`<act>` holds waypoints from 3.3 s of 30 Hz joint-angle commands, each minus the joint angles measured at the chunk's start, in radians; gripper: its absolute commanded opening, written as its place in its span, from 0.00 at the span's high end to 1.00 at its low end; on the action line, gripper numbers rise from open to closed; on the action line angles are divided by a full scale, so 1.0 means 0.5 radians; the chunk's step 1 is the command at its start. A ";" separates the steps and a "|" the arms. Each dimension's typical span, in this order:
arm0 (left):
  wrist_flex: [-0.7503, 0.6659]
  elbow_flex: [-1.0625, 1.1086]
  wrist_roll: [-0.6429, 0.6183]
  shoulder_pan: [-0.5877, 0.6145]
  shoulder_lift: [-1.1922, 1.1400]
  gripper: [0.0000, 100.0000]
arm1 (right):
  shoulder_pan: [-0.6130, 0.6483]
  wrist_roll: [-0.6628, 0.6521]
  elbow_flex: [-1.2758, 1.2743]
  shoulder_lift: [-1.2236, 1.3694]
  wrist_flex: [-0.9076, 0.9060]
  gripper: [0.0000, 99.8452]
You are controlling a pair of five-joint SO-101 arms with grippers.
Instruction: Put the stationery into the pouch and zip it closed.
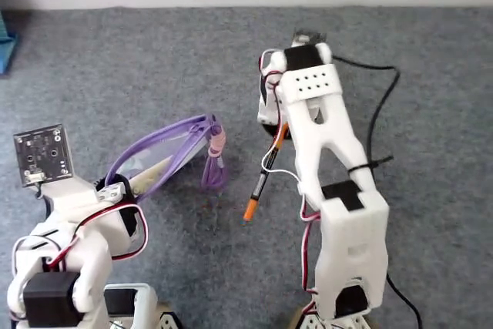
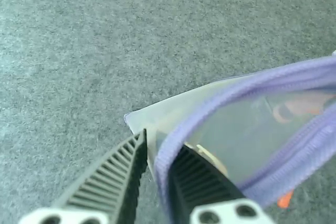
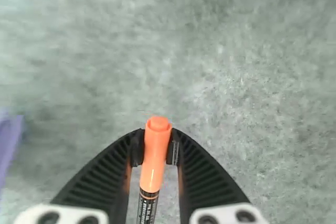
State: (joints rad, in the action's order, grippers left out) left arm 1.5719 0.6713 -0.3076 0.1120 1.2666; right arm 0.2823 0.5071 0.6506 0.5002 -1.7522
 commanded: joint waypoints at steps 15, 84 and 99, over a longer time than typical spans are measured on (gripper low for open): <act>-0.080 0.005 -0.009 0.003 -0.052 0.99 | 0.572 -0.488 0.021 -1.606 -0.078 0.99; -0.018 0.005 -0.012 0.015 -0.031 0.99 | 0.677 -0.822 -1.151 -1.923 -0.038 0.84; -0.021 0.005 -0.012 0.015 -0.034 0.99 | 0.873 -0.841 -2.934 -2.987 1.766 0.84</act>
State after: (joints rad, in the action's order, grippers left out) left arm 1.5643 0.6743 -0.3076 0.1105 1.2574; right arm 0.6889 0.0852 -0.7380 -0.9314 -1.0464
